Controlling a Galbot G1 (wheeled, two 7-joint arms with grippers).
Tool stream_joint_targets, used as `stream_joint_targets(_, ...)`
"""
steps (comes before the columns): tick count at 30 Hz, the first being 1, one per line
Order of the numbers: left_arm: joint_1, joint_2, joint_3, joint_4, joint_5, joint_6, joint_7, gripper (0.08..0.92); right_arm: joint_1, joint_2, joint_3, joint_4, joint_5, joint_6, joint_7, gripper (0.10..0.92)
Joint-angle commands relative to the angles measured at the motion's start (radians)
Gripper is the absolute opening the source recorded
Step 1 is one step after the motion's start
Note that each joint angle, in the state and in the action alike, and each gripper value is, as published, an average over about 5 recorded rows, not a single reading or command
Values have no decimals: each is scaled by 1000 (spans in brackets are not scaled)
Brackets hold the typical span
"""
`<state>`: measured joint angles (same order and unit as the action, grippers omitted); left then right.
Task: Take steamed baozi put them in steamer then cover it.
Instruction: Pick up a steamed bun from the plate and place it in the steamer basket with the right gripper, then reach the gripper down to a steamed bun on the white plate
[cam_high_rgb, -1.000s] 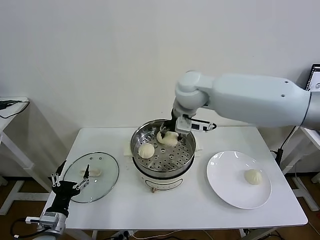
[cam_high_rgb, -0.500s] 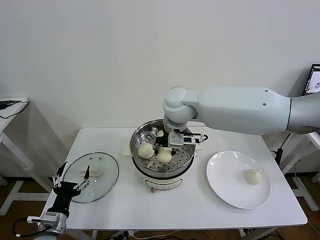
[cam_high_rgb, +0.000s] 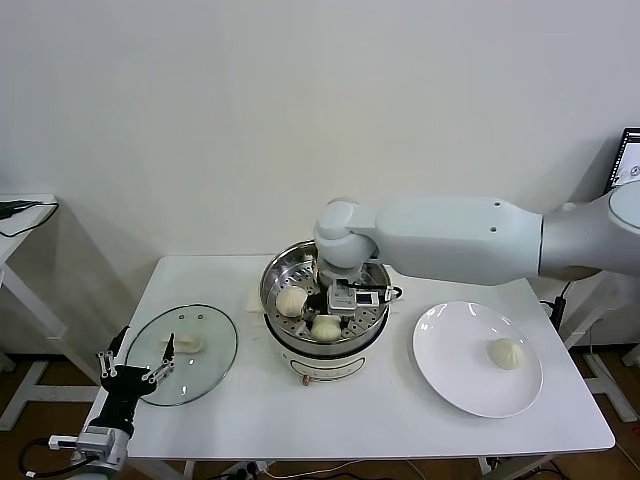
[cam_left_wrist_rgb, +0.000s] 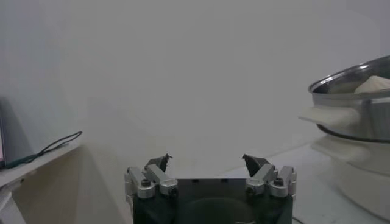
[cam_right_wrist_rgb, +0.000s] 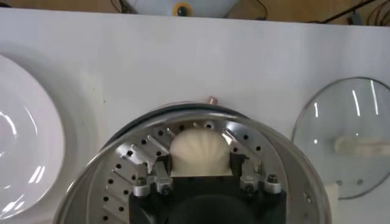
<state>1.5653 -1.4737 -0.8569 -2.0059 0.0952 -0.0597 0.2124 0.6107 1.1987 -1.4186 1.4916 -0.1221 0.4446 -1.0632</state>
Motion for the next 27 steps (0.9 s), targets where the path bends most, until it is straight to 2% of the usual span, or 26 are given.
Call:
stream_joint_targets(1,1,-1,-4,-5,-1,1,0,823,-43,11,8,-26,-24,-3,-5,656)
stream_joint_targets(5,2,-3,-3,-8,-1,1,0,823,-40,8,16,-28,-25,-5,-5,664)
stream_joint_targets(10,4,-4,-2,-9,-1,1,-1,823,-9,-27,48,-21,-11,-11,-3,765)
stream_joint_targets(13,3,-5,2,-9,0,4,-1,823,32,-79,73,-15,17,-21,-8,812)
stream_joint_targets(18,4,-8,12,-11,3,7,-2,823,139,-213,79,8,134,-60,-45,822)
stream_joint_targets(20,5,-8,15,-13,4,6,-2,823,169,-286,79,17,209,-111,-74,822)
stream_joint_targets(24,8,-7,18,-21,7,7,-3,823,194,-460,76,35,361,-311,-143,823)
stream_joint_targets(27,10,-4,20,-26,8,7,-3,823,161,-584,85,33,415,-438,-193,823)
